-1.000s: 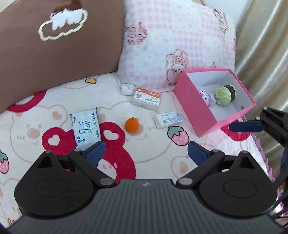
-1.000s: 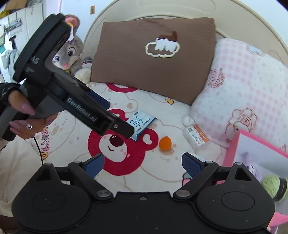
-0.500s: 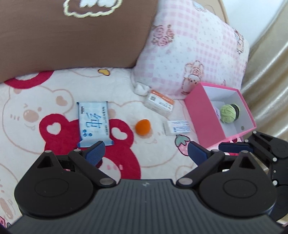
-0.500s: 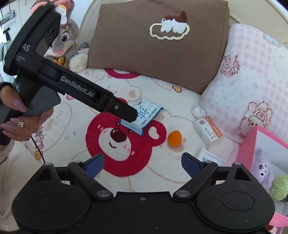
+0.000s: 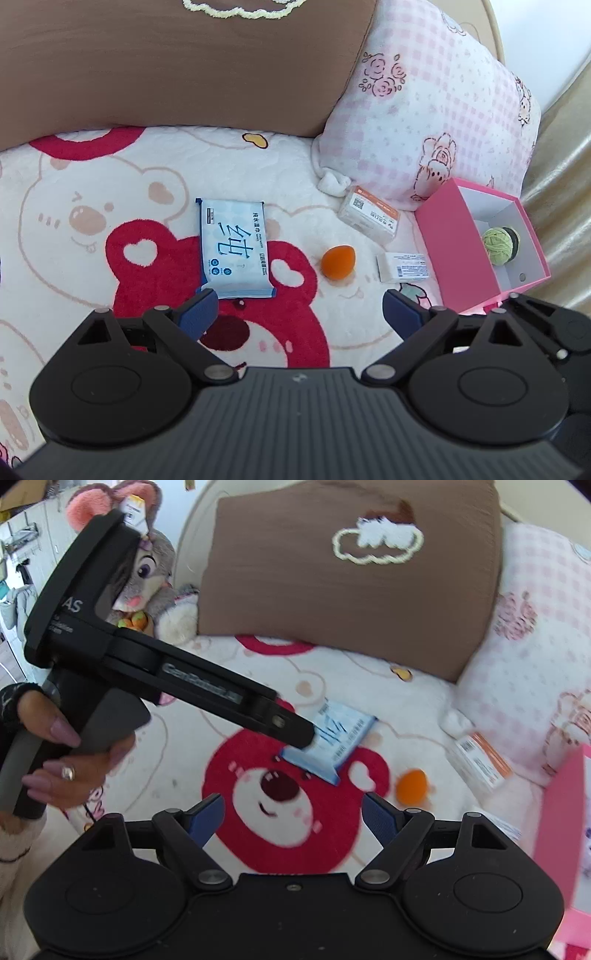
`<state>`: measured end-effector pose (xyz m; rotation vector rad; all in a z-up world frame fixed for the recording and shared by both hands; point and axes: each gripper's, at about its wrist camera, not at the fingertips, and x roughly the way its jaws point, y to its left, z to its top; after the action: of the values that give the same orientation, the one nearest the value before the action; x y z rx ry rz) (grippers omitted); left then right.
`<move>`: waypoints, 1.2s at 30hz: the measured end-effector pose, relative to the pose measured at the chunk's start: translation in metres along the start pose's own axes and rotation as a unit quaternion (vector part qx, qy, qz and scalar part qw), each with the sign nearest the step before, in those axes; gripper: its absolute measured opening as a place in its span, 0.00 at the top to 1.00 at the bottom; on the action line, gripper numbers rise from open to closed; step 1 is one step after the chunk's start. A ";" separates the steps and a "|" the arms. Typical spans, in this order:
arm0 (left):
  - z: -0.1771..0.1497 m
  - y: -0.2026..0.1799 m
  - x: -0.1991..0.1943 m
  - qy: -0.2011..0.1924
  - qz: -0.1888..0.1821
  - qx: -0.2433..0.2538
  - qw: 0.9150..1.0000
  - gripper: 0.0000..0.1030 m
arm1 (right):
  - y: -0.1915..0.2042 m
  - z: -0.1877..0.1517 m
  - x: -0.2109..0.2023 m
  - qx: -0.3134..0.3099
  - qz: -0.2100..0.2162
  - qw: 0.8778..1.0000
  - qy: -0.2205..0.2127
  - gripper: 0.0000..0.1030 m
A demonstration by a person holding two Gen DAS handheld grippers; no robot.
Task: Organize objects
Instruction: 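Withdraw the left tool from the box toward the wet-wipes pack, then lower the left tool onto the blue wet-wipes pack and close its fingers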
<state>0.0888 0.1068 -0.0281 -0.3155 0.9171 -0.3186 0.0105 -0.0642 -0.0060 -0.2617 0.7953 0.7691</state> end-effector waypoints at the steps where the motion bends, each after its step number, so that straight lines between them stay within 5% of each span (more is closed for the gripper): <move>1: -0.001 0.002 0.001 -0.001 -0.003 -0.001 1.000 0.07 | 0.002 0.000 0.006 0.001 0.005 1.000 -0.006 0.19; 8: -0.003 0.017 0.010 -0.029 -0.009 -0.005 1.000 0.07 | 0.007 -0.003 0.053 -0.014 -0.015 0.999 -0.042 0.19; 36: -0.025 0.086 0.082 -0.063 -0.031 -0.078 0.994 0.17 | -0.021 -0.031 0.157 -0.022 -0.052 0.998 -0.025 0.26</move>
<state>0.1263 0.1492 -0.1358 -0.5039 0.8100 -0.2809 0.0795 -0.0125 -0.1428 -0.3206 0.7131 0.6935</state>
